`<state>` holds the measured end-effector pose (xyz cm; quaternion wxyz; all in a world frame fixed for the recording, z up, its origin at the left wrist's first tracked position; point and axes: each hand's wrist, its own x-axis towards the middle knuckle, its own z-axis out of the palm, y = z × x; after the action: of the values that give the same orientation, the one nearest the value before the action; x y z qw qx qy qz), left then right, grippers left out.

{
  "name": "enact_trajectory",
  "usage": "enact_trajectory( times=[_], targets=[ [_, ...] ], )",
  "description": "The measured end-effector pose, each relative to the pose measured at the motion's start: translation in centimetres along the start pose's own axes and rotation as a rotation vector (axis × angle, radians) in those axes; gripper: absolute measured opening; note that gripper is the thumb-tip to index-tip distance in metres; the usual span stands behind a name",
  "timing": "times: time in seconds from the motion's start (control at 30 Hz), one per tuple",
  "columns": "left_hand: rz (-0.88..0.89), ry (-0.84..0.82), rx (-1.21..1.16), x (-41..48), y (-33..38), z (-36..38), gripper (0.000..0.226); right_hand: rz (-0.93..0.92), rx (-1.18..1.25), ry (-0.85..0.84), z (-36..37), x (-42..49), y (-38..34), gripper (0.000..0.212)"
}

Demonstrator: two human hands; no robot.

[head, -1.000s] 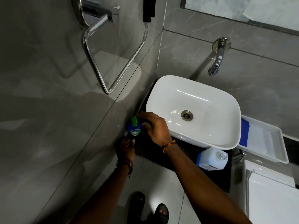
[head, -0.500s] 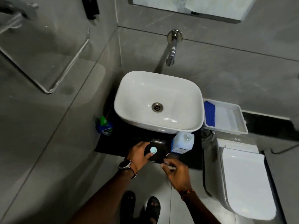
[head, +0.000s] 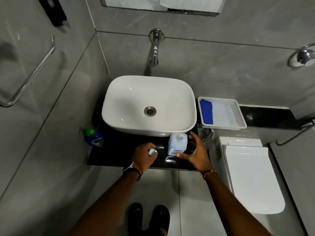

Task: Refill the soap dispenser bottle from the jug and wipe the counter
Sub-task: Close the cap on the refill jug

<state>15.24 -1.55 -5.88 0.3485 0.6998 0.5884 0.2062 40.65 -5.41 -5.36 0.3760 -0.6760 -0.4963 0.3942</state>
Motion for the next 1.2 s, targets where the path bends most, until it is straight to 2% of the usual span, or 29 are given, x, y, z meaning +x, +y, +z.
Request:
enact_trajectory(
  times=[0.1, 0.17, 0.3, 0.57, 0.77, 1.0, 1.2],
  targets=[
    [0.167, -0.055, -0.04, 0.3, 1.5, -1.2, 0.029, -0.033, 0.015, -0.05, 0.2, 0.5, -0.8, 0.1],
    [0.222, -0.034, -0.059, 0.6, 2.6, -2.1, 0.023, -0.031, 0.013, -0.081, 0.3, 0.6, -1.1, 0.088],
    [0.123, 0.082, -0.301, 1.5, 4.8, -3.7, 0.013, -0.028, 0.001, -0.104, 0.6, 0.7, -2.0, 0.079],
    [0.15, 0.095, -0.444, 2.9, 8.6, -3.0, 0.031, -0.035, -0.001, -0.121, 0.6, 0.7, -2.4, 0.079],
    [0.171, 0.061, -0.377, 2.6, 10.0, -0.4, 0.03, -0.052, -0.024, -0.12, 0.7, 0.6, -2.5, 0.081],
    [0.256, 0.064, -0.157, 2.2, 10.5, -0.1, 0.026, -0.101, -0.058, -0.15, 0.9, 0.6, -2.7, 0.08],
    [0.195, 0.113, -0.149, 2.1, 10.6, -0.1, 0.028, -0.117, -0.074, -0.156, 1.1, 0.5, -2.9, 0.081]
  ],
)
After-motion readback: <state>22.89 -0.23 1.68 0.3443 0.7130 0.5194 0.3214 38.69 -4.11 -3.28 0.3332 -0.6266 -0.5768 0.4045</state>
